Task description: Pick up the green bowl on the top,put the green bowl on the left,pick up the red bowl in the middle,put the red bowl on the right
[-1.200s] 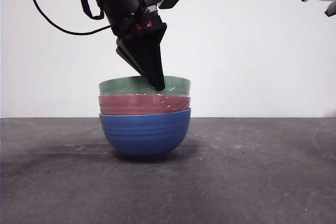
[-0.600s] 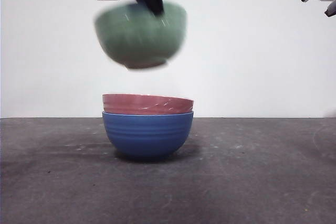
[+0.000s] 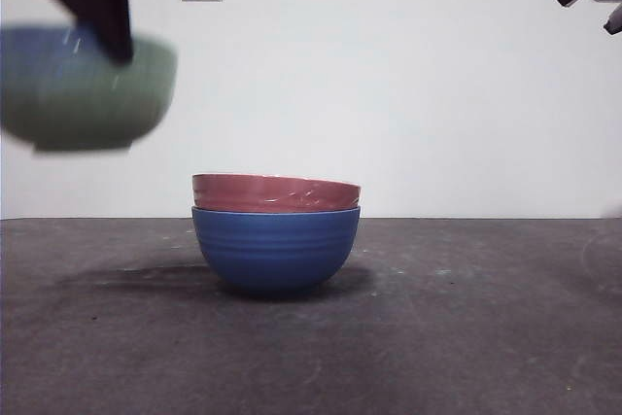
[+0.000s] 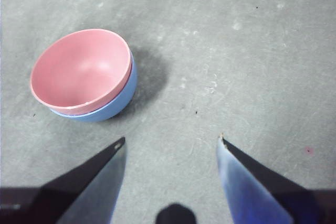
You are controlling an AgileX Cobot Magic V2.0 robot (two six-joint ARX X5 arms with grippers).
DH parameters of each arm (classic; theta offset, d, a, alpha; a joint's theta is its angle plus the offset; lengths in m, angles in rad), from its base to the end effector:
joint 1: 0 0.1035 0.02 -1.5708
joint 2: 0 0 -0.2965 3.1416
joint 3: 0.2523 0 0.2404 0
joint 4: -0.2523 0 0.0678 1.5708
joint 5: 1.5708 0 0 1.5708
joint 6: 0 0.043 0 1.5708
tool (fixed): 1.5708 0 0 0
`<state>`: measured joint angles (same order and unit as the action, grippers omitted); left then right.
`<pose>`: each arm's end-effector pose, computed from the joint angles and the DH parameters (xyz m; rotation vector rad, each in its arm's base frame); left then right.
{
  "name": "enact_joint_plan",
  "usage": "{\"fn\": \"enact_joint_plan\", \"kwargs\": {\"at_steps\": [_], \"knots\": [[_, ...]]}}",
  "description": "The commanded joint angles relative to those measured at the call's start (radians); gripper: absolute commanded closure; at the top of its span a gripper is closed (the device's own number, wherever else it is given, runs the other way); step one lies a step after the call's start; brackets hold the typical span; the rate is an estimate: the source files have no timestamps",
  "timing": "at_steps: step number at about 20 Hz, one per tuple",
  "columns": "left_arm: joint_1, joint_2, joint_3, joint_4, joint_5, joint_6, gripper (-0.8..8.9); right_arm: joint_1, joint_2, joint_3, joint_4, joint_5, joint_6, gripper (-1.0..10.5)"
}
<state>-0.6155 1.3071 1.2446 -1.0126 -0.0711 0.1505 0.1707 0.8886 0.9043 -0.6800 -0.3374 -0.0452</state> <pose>0.1907 -0.1311 0.3377 0.4998 0.9897 -0.5692 0.1456 0.0395 0.3305 0.0133 0.6576 0.5040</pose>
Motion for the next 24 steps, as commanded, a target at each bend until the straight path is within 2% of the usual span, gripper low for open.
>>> {"fn": "enact_joint_plan", "kwargs": {"at_steps": [1, 4, 7, 11, 14, 15, 18, 22, 24], "knots": [[-0.001, 0.006, -0.115, 0.123, -0.006, -0.052, 8.22, 0.001, 0.002, 0.002, 0.005, 0.003, 0.002, 6.6], [0.0, 0.006, -0.255, 0.282, -0.006, -0.098, 8.22, 0.001, 0.002, 0.002, 0.005, 0.003, 0.002, 6.7], [-0.001, 0.013, -0.349, 0.376, 0.001, -0.099, 8.22, 0.002, 0.002, 0.002, 0.005, 0.002, 0.003, 6.7], [-0.005, 0.022, -0.401, 0.434, 0.053, -0.1, 8.22, 0.002, 0.002, 0.002, 0.005, 0.002, 0.011, 6.7], [-0.025, 0.022, -0.401, 0.434, 0.055, -0.099, 8.13, 0.002, 0.002, 0.002, 0.005, 0.002, 0.011, 6.7], [-0.033, 0.022, -0.401, 0.434, 0.06, -0.099, 7.91, 0.002, 0.002, 0.002, 0.005, 0.002, 0.011, 6.7], [-0.044, 0.022, -0.401, 0.433, 0.076, -0.099, 5.16, 0.002, 0.002, 0.002, 0.005, 0.002, 0.011, 6.7], [-0.044, 0.019, -0.395, 0.403, 0.07, -0.116, 4.94, 0.003, 0.002, 0.002, 0.019, -0.005, 0.013, 6.7], [-0.039, 0.0, -0.364, 0.323, 0.064, -0.132, 4.94, 0.021, 0.002, 0.002, 0.064, -0.051, 0.013, 6.7]]}}
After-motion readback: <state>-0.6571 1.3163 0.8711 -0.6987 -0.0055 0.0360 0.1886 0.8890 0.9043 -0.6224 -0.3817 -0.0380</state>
